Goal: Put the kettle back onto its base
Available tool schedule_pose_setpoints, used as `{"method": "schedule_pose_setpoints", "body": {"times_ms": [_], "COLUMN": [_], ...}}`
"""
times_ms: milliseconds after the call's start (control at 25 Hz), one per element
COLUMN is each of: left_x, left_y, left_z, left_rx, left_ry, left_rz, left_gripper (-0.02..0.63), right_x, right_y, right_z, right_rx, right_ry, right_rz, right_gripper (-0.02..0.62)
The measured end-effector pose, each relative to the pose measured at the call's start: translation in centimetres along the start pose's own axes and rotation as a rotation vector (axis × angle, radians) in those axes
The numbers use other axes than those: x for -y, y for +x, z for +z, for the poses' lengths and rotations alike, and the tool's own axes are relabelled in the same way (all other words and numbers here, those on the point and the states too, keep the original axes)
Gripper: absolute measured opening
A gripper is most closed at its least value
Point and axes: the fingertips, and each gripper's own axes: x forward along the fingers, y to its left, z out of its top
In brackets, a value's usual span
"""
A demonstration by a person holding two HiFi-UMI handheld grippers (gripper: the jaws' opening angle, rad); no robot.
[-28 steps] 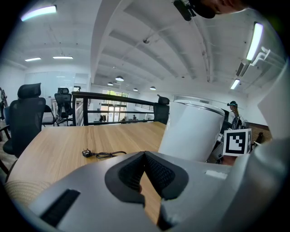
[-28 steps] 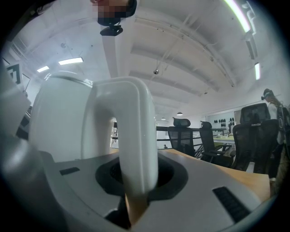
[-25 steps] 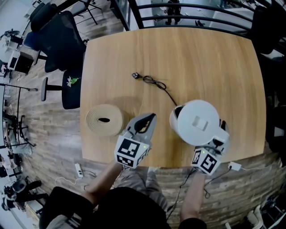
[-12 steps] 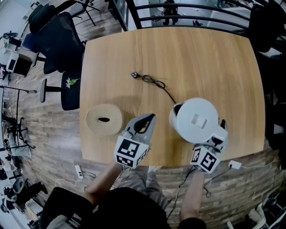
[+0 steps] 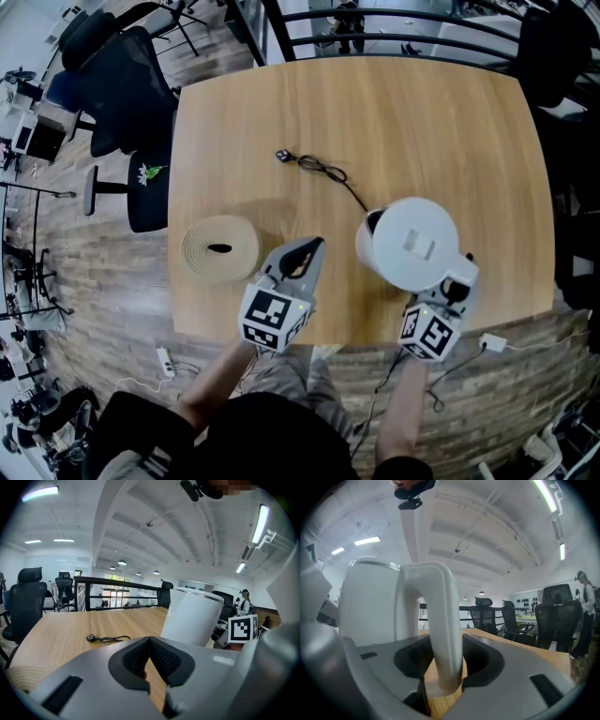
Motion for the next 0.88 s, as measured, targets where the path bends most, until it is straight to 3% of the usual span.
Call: {"method": "schedule_pose_setpoints", "body": {"times_ms": [320, 560, 880], "left_x": [1.0, 2.6, 4.7], "left_y": [-1.5, -3.2, -6.3], "left_z": [0.9, 1.4, 3.0], "left_rx": [0.023, 0.049, 0.102], "left_ry": [0.014, 0.029, 0.040], "left_rz": [-0.007, -0.018, -0.025], "left_gripper": [0.002, 0.002, 0.002], "right_x": [-0.1, -0.4, -0.5], "right_y": [-1.6, -3.3, -6.6], "right_z": [0.7, 1.4, 4.3], "right_rx": [-0.026, -0.045, -0.027], "right_ry": [-0.001, -0.022, -0.014], "right_rz": [0.008, 0.063, 0.080], "right_gripper": [0.158, 0.169, 0.169]}}
